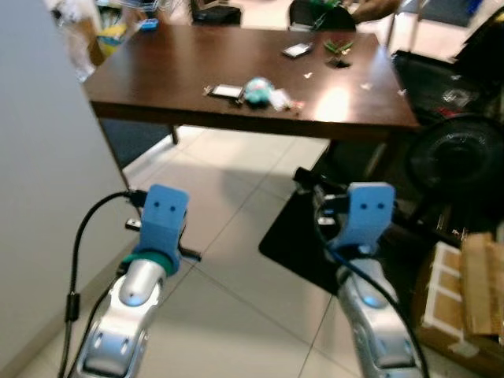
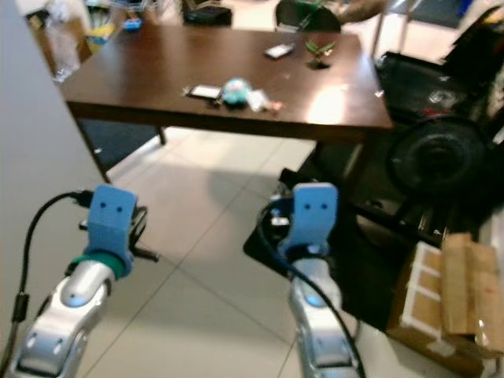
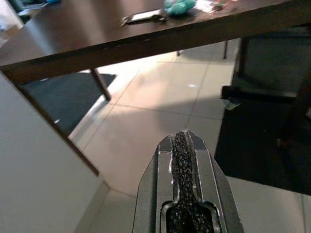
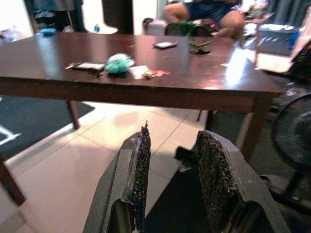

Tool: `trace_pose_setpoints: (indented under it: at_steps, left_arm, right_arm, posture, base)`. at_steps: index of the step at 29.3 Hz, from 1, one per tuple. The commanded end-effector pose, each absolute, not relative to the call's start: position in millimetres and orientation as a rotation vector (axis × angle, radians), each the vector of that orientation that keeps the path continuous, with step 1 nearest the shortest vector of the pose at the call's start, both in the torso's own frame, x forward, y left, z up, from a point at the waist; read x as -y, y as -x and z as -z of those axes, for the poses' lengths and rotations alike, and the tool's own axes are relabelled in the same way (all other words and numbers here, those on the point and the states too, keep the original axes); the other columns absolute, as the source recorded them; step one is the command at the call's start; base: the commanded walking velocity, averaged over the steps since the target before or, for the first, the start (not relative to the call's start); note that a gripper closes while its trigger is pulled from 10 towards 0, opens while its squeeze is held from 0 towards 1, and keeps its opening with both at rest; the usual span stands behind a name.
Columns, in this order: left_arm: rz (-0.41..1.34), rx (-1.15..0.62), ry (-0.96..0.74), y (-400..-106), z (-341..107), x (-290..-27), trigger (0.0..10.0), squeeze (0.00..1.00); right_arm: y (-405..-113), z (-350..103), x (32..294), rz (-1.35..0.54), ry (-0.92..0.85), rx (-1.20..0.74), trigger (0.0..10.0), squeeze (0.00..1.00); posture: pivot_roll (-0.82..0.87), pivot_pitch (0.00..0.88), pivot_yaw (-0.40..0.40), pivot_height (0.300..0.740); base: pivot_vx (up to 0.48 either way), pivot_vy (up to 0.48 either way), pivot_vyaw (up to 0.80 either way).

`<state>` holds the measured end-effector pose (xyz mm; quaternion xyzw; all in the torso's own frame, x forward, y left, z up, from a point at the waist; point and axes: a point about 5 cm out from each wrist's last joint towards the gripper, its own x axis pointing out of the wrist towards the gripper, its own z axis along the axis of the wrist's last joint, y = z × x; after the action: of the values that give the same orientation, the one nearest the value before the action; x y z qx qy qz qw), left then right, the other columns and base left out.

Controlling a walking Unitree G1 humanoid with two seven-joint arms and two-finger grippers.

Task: Hang keys on a hook

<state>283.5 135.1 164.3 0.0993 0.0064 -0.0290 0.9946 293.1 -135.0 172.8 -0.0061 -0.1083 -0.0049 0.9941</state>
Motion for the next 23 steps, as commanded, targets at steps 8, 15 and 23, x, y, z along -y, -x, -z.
trace_pose_setpoints:
  at_steps: [8, 15, 23]
  left_arm:
    - [0.015, -0.019, -0.239, -283, -159, -143, 10.0, 0.00]
    - [-0.011, -0.005, -0.232, -282, -159, -147, 10.0, 0.00]
    - [-0.018, 0.023, -0.256, -282, -161, -148, 10.0, 0.00]
  right_arm:
    - [-292, -169, 130, -0.006, 0.012, 0.204, 10.0, 0.00]
    - [-294, -171, 127, -0.031, 0.035, 0.215, 10.0, 0.00]
    - [-297, -176, 121, -0.080, 0.096, 0.255, 10.0, 0.00]
  posture:
    - [-0.12, 0.034, 0.099, 0.740]
    - [-0.11, 0.034, 0.091, 0.740]
    - [-0.11, 0.032, 0.091, 0.740]
  base:
    - [0.000, 0.000, -0.80]
    - [0.000, 0.000, -0.80]
    - [0.000, 0.000, -0.20]
